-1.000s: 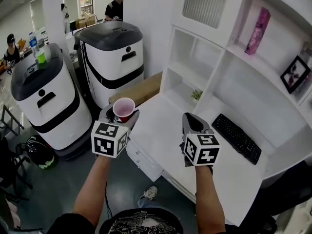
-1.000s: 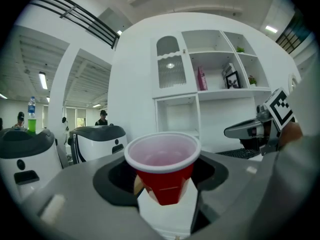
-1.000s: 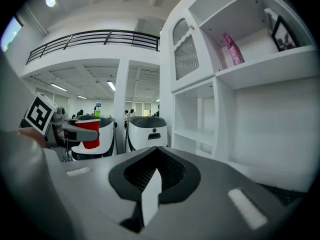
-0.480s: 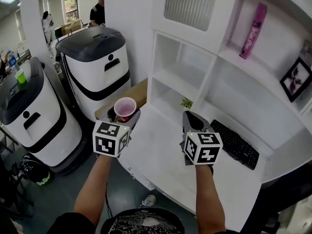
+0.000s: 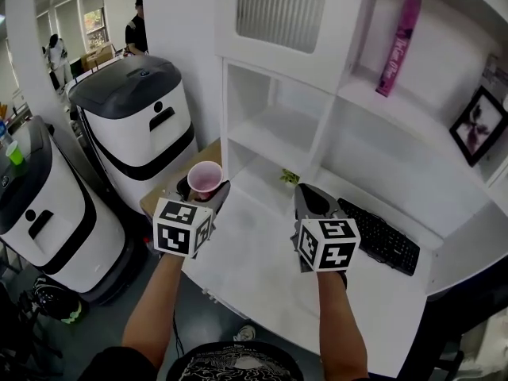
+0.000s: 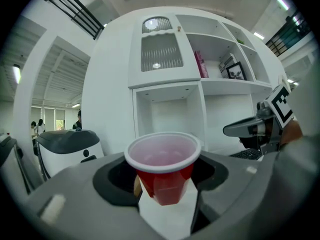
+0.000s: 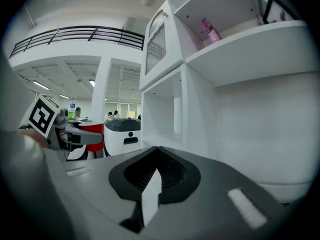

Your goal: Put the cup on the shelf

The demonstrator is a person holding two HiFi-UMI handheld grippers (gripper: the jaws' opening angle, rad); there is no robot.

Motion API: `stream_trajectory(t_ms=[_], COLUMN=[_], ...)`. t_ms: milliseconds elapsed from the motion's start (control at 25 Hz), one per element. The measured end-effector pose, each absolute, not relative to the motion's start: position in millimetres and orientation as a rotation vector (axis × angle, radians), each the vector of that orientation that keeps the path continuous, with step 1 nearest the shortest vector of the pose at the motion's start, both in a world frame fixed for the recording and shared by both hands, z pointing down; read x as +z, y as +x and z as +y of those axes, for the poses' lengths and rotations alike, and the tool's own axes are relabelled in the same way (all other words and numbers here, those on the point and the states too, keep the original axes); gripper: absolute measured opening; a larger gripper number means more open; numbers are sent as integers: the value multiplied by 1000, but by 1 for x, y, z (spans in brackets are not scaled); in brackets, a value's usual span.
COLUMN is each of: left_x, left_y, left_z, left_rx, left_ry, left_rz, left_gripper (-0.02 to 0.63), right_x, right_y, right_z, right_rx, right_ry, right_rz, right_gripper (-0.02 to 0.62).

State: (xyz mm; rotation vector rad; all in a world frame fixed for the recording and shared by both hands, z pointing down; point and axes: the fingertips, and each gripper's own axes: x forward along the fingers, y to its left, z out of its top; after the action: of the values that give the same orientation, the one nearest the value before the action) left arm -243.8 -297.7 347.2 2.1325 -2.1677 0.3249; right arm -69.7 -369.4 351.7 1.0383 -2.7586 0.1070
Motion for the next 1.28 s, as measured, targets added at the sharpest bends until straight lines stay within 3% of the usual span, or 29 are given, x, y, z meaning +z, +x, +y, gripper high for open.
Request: stream_trajectory(t_ms=[640, 1280], left_x=[327, 315], left_y=[-218, -222], left_z=[-348, -404], left_rx=[357, 368], left_ry=[2307, 2564], left_rz=[-2057, -1783], left_gripper=[414, 414], right_x=[350, 350], right_y=[-49, -82], right_z=[-383, -390], right_rx=[142, 179], right_ry=[1158, 1364], right_rz=[-2726, -2624], right_gripper=[28, 28])
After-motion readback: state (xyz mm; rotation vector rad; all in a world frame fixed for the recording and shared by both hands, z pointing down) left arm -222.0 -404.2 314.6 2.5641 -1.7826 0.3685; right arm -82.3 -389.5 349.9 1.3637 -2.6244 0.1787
